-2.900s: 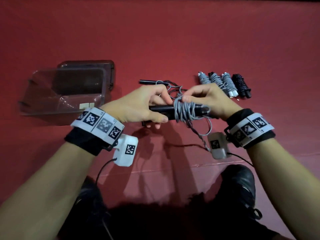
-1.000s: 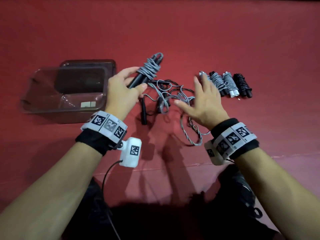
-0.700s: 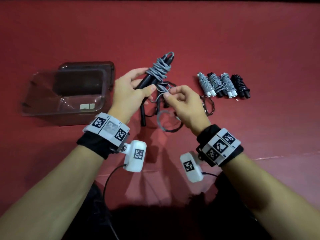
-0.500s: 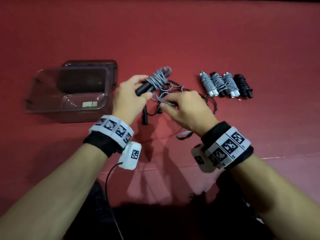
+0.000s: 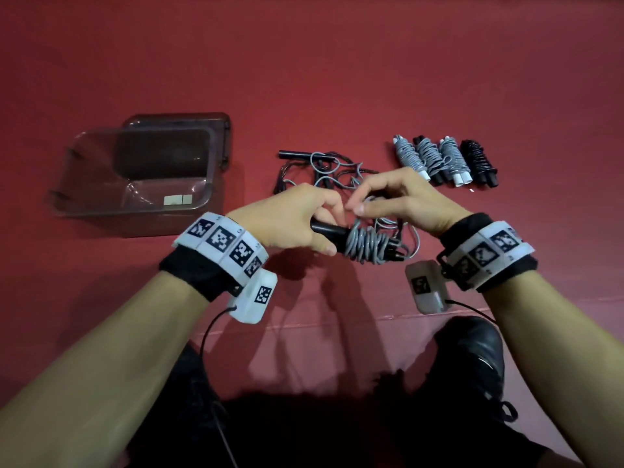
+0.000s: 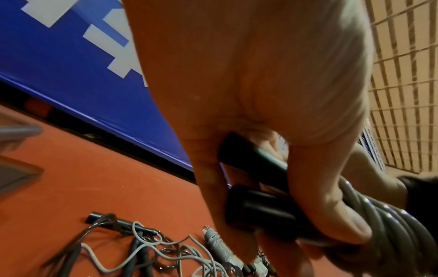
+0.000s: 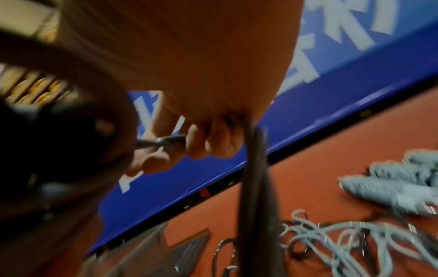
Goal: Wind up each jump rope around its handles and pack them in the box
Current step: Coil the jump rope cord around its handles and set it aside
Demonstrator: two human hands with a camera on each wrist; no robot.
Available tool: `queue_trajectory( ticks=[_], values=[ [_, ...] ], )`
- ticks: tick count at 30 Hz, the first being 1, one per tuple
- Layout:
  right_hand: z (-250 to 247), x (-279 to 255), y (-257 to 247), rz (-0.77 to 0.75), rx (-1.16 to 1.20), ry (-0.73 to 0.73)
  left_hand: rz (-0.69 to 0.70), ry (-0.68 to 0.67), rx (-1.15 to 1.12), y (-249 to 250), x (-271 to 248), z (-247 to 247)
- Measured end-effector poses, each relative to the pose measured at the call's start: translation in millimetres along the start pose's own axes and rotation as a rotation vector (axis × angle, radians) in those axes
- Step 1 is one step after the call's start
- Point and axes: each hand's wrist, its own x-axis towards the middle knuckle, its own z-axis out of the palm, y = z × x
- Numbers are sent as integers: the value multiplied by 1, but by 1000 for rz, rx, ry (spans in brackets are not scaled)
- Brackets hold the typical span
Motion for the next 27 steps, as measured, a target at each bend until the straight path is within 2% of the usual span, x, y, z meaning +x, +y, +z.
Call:
queue_trajectory(
  ticks=[2, 6, 8, 11, 13, 15, 16, 18, 20, 22, 25, 27],
  values=[
    [0, -1, 3, 5, 149, -24, 31, -11, -71, 4, -6, -6],
    [26, 5, 16, 105, 470, 149, 118, 38, -355, 12, -14, -10],
    [48, 13, 18, 160, 514, 200, 107, 148, -481, 6, -12, -9],
    [61, 19, 22, 280, 402, 348, -11, 316, -528, -7, -4, 0],
    [58, 14, 25, 347, 466, 296, -97, 408, -482, -14, 4, 10],
    [53, 9, 27, 350, 649, 182, -151, 508, -466, -19, 10, 18],
    [50, 7, 26, 339, 662, 157, -166, 544, -468, -21, 12, 21],
    [50, 5, 25, 338, 536, 150, -185, 594, -447, -23, 14, 27],
    [52, 3, 27, 337, 393, 235, -180, 618, -389, -20, 16, 34],
    [54, 3, 32, 303, 389, 312, -162, 627, -373, -14, 17, 38],
    [58, 4, 30, 275, 419, 388, -192, 557, -517, -10, 14, 30],
    [62, 5, 27, 276, 435, 428, -192, 556, -558, -14, 13, 25]
  ],
)
